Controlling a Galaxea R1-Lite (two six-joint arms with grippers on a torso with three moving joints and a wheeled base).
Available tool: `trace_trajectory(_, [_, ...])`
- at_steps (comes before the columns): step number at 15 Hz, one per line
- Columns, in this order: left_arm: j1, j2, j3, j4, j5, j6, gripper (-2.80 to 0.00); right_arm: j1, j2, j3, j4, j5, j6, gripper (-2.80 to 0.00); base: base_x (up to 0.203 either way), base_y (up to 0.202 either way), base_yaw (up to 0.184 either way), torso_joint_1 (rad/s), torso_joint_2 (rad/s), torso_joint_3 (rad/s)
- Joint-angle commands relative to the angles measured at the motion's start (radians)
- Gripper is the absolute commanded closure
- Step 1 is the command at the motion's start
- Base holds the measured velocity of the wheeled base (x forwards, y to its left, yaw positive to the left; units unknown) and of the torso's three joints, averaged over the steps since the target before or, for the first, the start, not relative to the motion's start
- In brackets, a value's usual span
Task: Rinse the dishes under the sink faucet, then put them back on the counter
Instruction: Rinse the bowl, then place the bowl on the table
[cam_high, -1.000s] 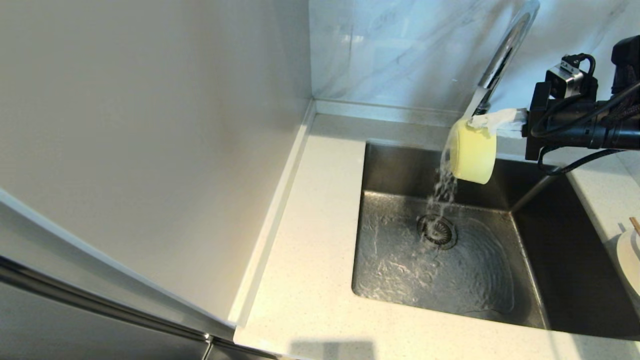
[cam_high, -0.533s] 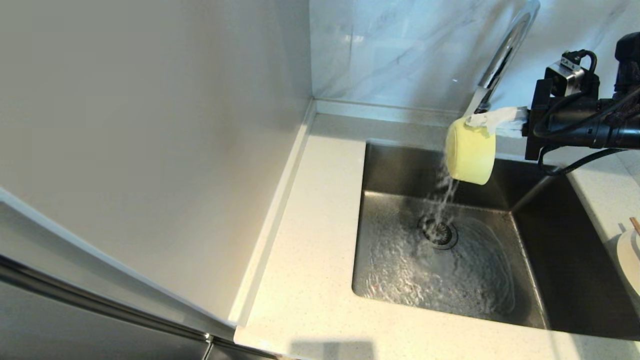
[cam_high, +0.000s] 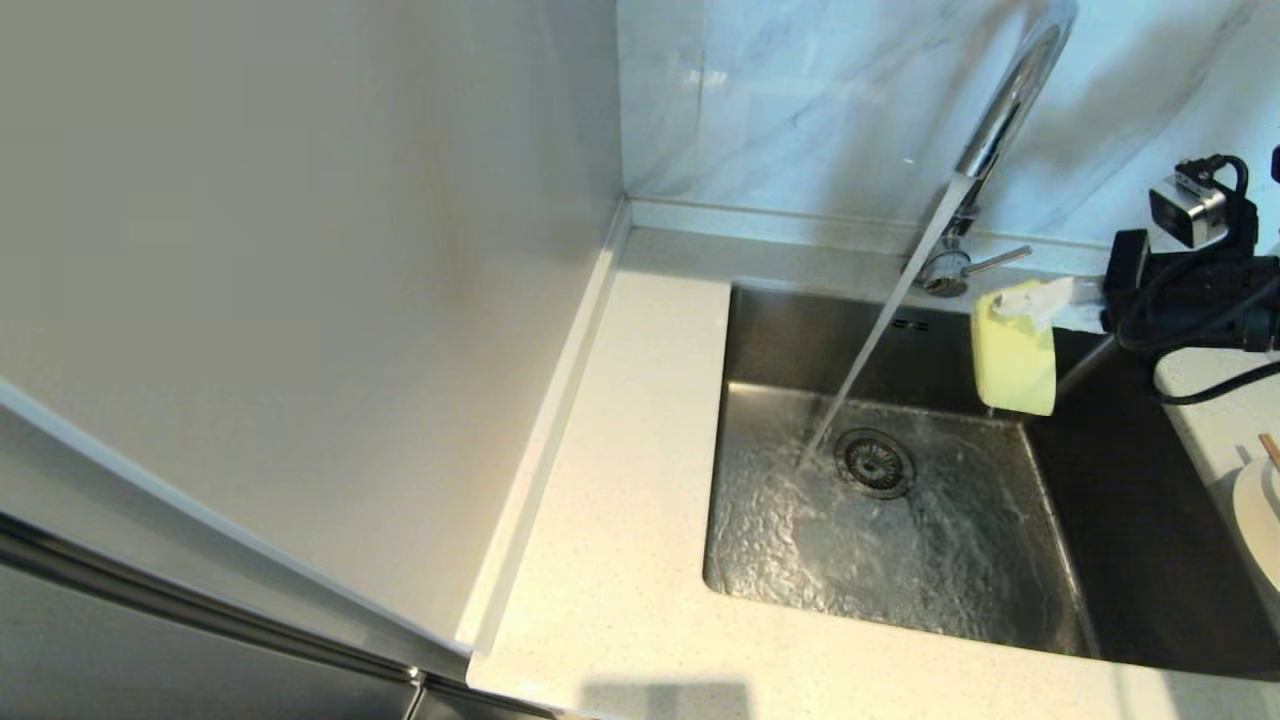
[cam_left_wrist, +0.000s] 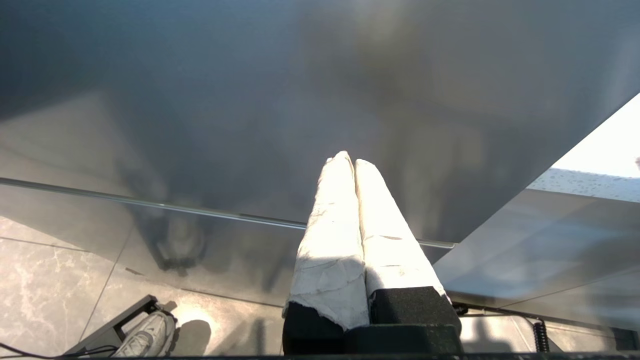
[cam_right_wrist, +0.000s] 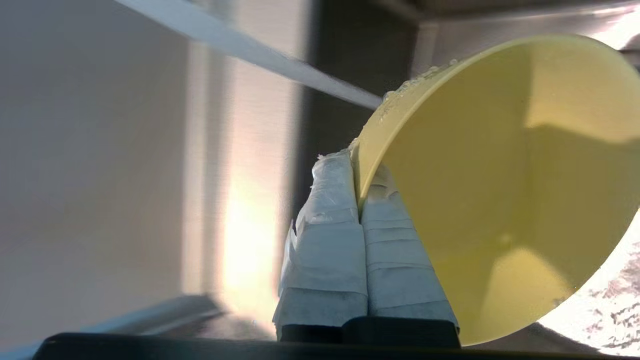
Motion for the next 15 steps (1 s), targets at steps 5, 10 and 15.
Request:
trace_trajectory(5, [0.000, 0.000, 0.000, 0.000, 0.000, 0.000, 0.00, -0.045, -0.035, 0.083, 0.096, -0.456, -0.596, 0.00, 0.000, 0.000, 0.000, 0.000, 0.00, 0.000])
trace_trajectory(10, [0.000, 0.000, 0.000, 0.000, 0.000, 0.000, 0.00, -0.045, -0.039, 0.146, 0.035, -0.478, -0.660, 0.00, 0.000, 0.000, 0.000, 0.000, 0.00, 0.000])
trace_trajectory(15, [0.000, 0.000, 0.000, 0.000, 0.000, 0.000, 0.00, -0.051, 0.076, -0.003, -0.136, -0.950, -0.961, 0.00, 0.000, 0.000, 0.000, 0.000, 0.00, 0.000])
